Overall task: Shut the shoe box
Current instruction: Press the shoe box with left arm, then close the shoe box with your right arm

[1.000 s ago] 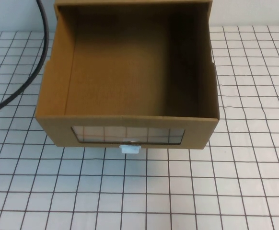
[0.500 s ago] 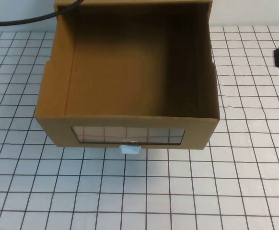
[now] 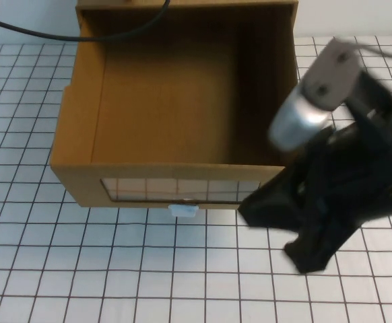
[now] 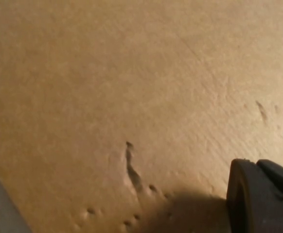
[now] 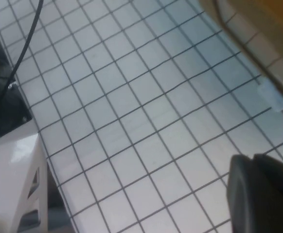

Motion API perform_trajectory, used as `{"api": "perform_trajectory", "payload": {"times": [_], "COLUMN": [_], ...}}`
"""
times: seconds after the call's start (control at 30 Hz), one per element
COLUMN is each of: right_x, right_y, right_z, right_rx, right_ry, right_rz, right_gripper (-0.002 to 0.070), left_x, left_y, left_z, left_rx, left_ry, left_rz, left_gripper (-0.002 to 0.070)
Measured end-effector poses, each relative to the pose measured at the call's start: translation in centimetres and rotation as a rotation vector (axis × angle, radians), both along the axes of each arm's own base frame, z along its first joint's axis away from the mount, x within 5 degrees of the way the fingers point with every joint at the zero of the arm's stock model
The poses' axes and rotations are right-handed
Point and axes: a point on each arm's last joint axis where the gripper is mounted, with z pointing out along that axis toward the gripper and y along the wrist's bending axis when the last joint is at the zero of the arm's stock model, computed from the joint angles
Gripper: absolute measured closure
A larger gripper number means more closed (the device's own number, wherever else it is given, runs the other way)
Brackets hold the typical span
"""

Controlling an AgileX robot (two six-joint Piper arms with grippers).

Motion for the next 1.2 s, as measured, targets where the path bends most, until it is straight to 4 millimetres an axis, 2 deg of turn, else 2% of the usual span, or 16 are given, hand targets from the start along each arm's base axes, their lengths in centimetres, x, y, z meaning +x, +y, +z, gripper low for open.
{"api": "perform_trajectory", "payload": {"times": [0.27,0.37,0.57,0.83,1.07,1.2], "right_x": [-0.8,-0.2,1.5,3.2,6.3,8.6], "right_y": [5.8,7.9,10.2,11.3,10.2,9.4], "right_z": [-4.0,-6.1,-9.5,-10.9,-10.9,-10.0], "right_rx": [-0.124,-0.148,-0.178,-0.155,-0.12,-0.041], "right_ry": [0.046,0.07,0.07,-0.008,-0.11,-0.219], "right_rz": [0.05,0.055,0.03,-0.008,-0.098,-0.177], "right_gripper": [0.0689,0.0689,0.0689,0.0689,0.0689,0.0689], "left_x": [-0.1,-0.1,-0.1,-0.1,-0.2,-0.2], "left_y": [0.0,0.0,0.0,0.0,-0.1,-0.1], "left_z": [0.1,0.1,0.1,0.1,0.2,0.2], "left_rx": [-0.025,-0.034,-0.049,-0.051,-0.051,-0.051], "left_ry": [0.045,0.06,0.085,0.089,0.093,0.094], "left_rz": [0.021,0.032,0.049,0.051,0.046,0.045], "left_gripper": [0.068,0.068,0.068,0.068,0.068,0.068]}}
